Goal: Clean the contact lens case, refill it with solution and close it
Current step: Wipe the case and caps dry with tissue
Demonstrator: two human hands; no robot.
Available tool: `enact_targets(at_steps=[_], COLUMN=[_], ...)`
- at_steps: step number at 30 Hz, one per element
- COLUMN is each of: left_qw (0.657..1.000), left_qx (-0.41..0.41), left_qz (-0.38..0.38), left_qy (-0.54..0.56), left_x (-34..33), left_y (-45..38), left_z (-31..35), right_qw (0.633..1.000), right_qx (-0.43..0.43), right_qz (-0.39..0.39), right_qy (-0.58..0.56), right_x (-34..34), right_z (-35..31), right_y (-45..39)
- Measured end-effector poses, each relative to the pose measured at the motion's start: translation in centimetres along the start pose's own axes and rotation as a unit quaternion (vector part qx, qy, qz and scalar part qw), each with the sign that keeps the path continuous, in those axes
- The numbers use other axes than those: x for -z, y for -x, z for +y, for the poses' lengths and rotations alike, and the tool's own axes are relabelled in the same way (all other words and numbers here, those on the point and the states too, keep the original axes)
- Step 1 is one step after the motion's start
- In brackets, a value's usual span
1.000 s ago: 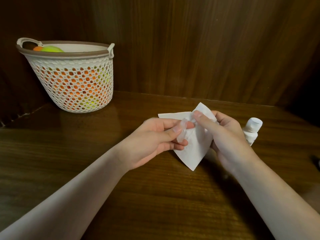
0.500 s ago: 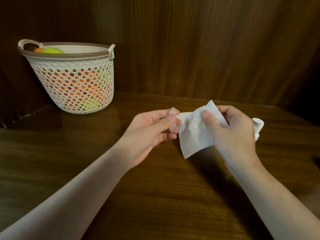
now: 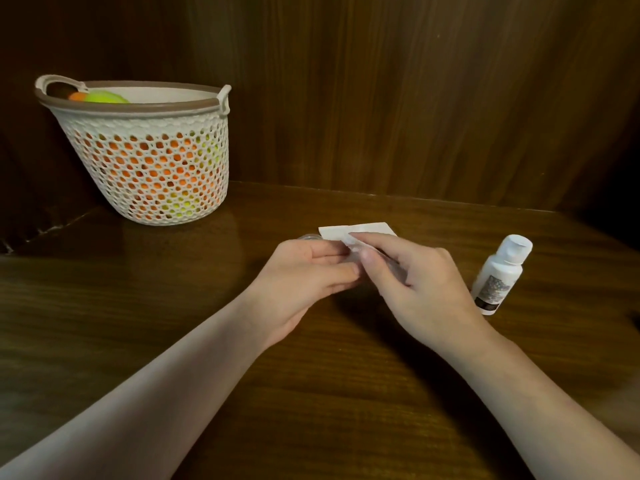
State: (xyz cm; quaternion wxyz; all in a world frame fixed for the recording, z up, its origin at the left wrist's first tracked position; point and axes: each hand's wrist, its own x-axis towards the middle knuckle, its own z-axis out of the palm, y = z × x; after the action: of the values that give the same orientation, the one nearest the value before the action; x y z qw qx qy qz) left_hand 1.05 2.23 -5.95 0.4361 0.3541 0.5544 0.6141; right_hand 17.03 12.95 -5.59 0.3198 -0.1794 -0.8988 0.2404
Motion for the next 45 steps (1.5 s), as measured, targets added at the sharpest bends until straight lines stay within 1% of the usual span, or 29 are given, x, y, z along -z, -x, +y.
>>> enact_targets(at_steps=[3,5,7,9,11,14,16,20,22,23,24,25,27,28,29,30,31,32,33,34,35,36,38,43,45], left_qw=[1.000,1.000,0.999,0.994,0.979,0.962,0.952,0.941,0.950,0.954,0.959,0.965,0.978,0.983,0.988,0.991,0.994,0.995,0.995,0.994,0.993,0.992,0.991,0.985,0.983], left_qx=[-0.004,-0.009,-0.016,-0.035,-0.066,-0.097,-0.110,-0.118,-0.111,-0.112,-0.114,-0.116,-0.109,-0.099,-0.089,-0.081,-0.077,-0.076,-0.076,-0.077,-0.079,-0.080,-0.083,-0.108,-0.115], left_qz=[0.022,0.027,0.044,0.086,0.113,0.097,0.070,0.040,0.044,0.051,0.058,0.063,0.070,0.070,0.064,0.054,0.041,0.031,0.027,0.028,0.031,0.032,0.026,0.033,0.035], left_qy=[-0.012,0.006,0.009,-0.057,-0.157,-0.235,-0.277,-0.314,-0.289,-0.273,-0.253,-0.226,-0.163,-0.135,-0.110,-0.088,-0.071,-0.060,-0.060,-0.069,-0.080,-0.088,-0.102,-0.133,-0.136], left_x=[0.2,0.2,0.1,0.1,-0.1,-0.5,-0.7,-1.3,-1.5,-1.5,-1.4,-1.2,-0.9,-0.8,-0.7,-0.6,-0.6,-0.6,-0.7,-0.8,-0.9,-0.9,-1.0,-1.3,-1.4], left_y=[0.0,0.1,0.3,0.3,0.2,0.3,0.5,0.7,0.6,0.6,0.5,0.4,0.4,0.4,0.5,0.5,0.5,0.5,0.5,0.5,0.5,0.6,0.6,0.8,0.8], left_z=[0.1,0.2,0.4,0.5,0.5,0.6,0.6,0.3,0.1,0.2,0.2,0.2,0.3,0.3,0.4,0.4,0.4,0.4,0.5,0.4,0.4,0.3,0.2,0.1,0.2], right_qw=[0.997,0.986,0.970,0.958,0.963,0.969,0.959,0.929,0.915,0.906,0.887,0.847,0.736,0.703,0.699,0.726,0.777,0.839,0.891,0.922,0.937,0.940,0.937,0.947,0.936], right_qx=[-0.017,-0.051,-0.084,-0.121,-0.134,-0.126,-0.153,-0.190,-0.206,-0.220,-0.238,-0.262,-0.303,-0.310,-0.308,-0.295,-0.272,-0.240,-0.214,-0.197,-0.192,-0.191,-0.185,-0.174,-0.192], right_qz=[-0.040,-0.064,-0.070,-0.051,-0.025,-0.009,0.006,0.069,0.100,0.100,0.087,0.067,0.042,0.039,0.031,0.023,0.017,0.014,0.015,0.024,0.040,0.059,0.090,0.113,0.122], right_qy=[-0.058,-0.143,-0.218,-0.255,-0.231,-0.213,-0.237,-0.310,-0.331,-0.347,-0.386,-0.458,-0.604,-0.639,-0.645,-0.621,-0.567,-0.488,-0.401,-0.331,-0.289,-0.276,-0.282,-0.246,-0.269], right_x=[-0.1,0.1,0.4,0.6,0.8,0.9,0.9,0.6,0.5,0.6,0.6,0.7,1.0,1.2,1.4,1.4,1.3,1.1,0.9,0.6,0.4,0.2,0.1,0.3,0.4], right_z=[0.3,0.4,0.5,0.5,0.5,0.8,1.1,0.8,0.6,0.4,0.4,0.3,0.4,0.6,0.5,0.5,0.5,0.5,0.4,0.3,0.3,0.3,0.2,-0.7,-0.7], right_y=[0.0,0.1,0.0,-0.3,-0.5,-0.7,-0.6,-0.6,-0.6,-0.7,-0.7,-0.8,-1.0,-1.0,-1.0,-1.0,-0.9,-0.7,-0.5,-0.4,-0.4,-0.3,-0.3,-0.3,-0.4])
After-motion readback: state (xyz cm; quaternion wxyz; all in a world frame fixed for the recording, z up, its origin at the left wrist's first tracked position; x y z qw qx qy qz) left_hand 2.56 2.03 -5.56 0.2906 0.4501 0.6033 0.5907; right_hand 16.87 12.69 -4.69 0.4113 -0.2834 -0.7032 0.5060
